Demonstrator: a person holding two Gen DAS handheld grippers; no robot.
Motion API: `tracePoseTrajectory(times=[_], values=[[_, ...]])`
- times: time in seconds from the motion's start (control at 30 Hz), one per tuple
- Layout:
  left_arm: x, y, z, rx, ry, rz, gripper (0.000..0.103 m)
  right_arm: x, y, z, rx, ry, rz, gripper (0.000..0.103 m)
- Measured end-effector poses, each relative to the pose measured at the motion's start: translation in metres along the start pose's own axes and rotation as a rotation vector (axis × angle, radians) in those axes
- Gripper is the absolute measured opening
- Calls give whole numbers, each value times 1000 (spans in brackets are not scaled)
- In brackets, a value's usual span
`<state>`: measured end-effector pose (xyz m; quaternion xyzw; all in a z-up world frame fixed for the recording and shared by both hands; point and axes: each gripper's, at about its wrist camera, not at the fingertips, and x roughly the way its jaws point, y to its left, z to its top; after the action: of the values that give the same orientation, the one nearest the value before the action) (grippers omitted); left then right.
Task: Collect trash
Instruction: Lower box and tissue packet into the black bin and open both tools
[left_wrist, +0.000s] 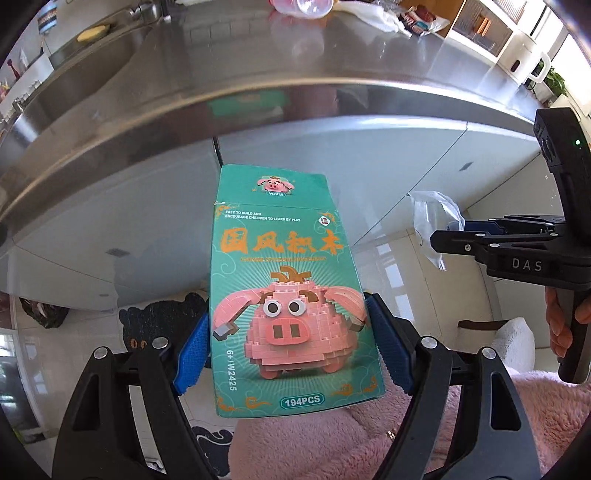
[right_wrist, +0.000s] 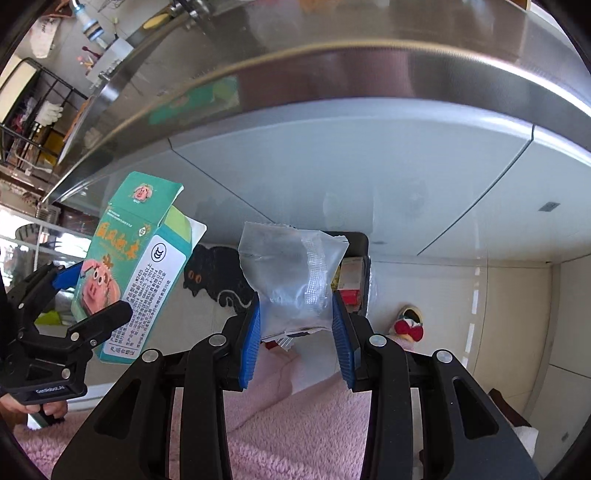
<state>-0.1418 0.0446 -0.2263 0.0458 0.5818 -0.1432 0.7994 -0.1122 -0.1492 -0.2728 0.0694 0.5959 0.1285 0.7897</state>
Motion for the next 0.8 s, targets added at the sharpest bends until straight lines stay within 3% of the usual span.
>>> tracePoseTrajectory(times=[0.13, 0.4, 0.8], values=[[52, 6, 0, -35, 74, -6, 75, 39, -11, 1, 30, 40, -28, 37], [144, 12, 5, -64, 172, -45, 75, 122, -43, 0, 128, 129, -3, 37], [222, 14, 3, -64, 268, -53, 77, 205, -67, 14, 238, 240, 1, 37]])
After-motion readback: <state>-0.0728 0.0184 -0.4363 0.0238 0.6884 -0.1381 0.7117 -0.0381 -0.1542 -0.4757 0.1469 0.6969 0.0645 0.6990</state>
